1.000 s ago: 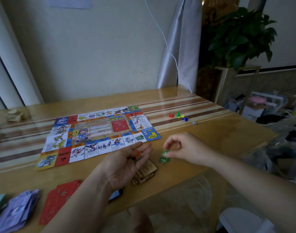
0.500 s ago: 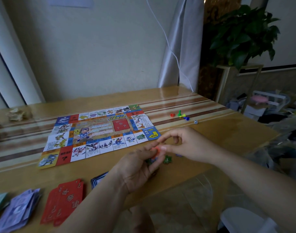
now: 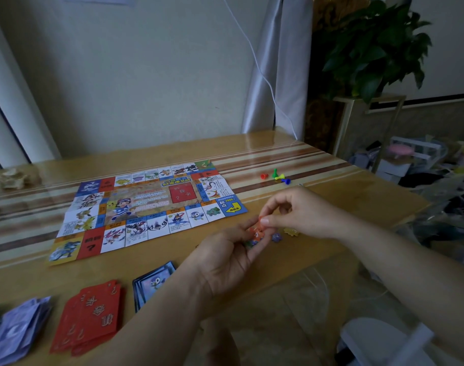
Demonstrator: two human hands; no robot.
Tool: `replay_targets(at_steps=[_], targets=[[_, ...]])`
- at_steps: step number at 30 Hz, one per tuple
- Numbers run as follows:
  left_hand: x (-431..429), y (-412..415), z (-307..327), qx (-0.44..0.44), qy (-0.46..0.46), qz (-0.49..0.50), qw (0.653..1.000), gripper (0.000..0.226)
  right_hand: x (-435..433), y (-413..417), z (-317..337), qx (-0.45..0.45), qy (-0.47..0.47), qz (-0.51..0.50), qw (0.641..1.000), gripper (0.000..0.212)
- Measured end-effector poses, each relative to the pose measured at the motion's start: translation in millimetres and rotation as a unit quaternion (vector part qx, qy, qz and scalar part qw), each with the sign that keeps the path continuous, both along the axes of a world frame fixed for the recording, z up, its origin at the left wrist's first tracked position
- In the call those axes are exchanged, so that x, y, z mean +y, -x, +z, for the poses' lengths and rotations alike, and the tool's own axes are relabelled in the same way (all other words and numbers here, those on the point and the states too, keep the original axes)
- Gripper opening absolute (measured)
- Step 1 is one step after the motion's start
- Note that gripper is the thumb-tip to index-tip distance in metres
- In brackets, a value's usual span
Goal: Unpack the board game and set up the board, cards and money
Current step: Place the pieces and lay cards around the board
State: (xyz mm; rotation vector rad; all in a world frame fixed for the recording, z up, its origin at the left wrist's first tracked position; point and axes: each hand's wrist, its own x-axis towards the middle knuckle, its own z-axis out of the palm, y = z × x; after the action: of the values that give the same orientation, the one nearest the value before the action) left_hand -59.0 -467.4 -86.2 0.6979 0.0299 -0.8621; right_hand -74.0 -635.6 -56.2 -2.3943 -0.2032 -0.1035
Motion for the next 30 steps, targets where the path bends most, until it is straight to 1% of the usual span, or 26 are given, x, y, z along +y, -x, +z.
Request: replay_targets(at_steps=[4, 6, 10, 14, 17, 19, 21, 24, 26, 30], targets=[[-2.9, -3.1, -4.2, -0.003, -0.024, 0.018, 1.000, 0.035, -3.5, 0.8, 1.6, 0.031, -0.087, 0.009, 0.996, 0.010], [-5.2, -3.0, -5.0, -0.011, -0.043, 0.023, 0.999, 0.034, -4.1, 2.3, 3.3, 0.047, -0.102, 0.014, 0.994, 0.008], [-10.3, 1.5, -3.7, -0.035, -0.083, 0.029, 0.996, 0.028, -2.1, 3.2, 2.7, 0.076, -0.040, 0.016, 0.996, 0.012], [-14.5, 1.5, -5.8, -0.038, -0.112, 0.054, 0.992, 0.021, -0.1, 1.4, 2.2, 0.060, -0.001, 0.006, 0.998, 0.010], [-15.6, 2.3, -4.2, -0.023, -0.122, 0.063, 0.990, 0.014, 0.8, 1.3, 1.8, 0.051, 0.016, 0.000, 0.999, 0.009], [-13.9, 1.3, -3.1, 0.006, -0.110, 0.071, 0.991, 0.011, 1.2, 0.0, -0.9, 0.049, 0.011, -0.007, 0.999, 0.010], [-10.9, 0.3, -1.6, 0.032, -0.087, 0.063, 0.994, 0.016, 0.6, -2.7, -5.5, 0.045, 0.010, -0.019, 0.999, 0.012], [-8.3, 0.6, -0.5, 0.040, -0.064, 0.056, 0.996, 0.026, 0.0, -4.7, -10.0, 0.048, -0.017, -0.029, 0.998, 0.010], [-8.6, 1.2, -0.1, 0.032, -0.060, 0.053, 0.996, 0.029, -0.3, -5.2, -11.1, 0.046, -0.024, -0.031, 0.998, 0.010], [-12.9, 1.1, -1.5, 0.002, -0.065, 0.041, 0.997, 0.030, -1.9, -4.2, -9.4, 0.045, -0.006, -0.033, 0.998, 0.006]])
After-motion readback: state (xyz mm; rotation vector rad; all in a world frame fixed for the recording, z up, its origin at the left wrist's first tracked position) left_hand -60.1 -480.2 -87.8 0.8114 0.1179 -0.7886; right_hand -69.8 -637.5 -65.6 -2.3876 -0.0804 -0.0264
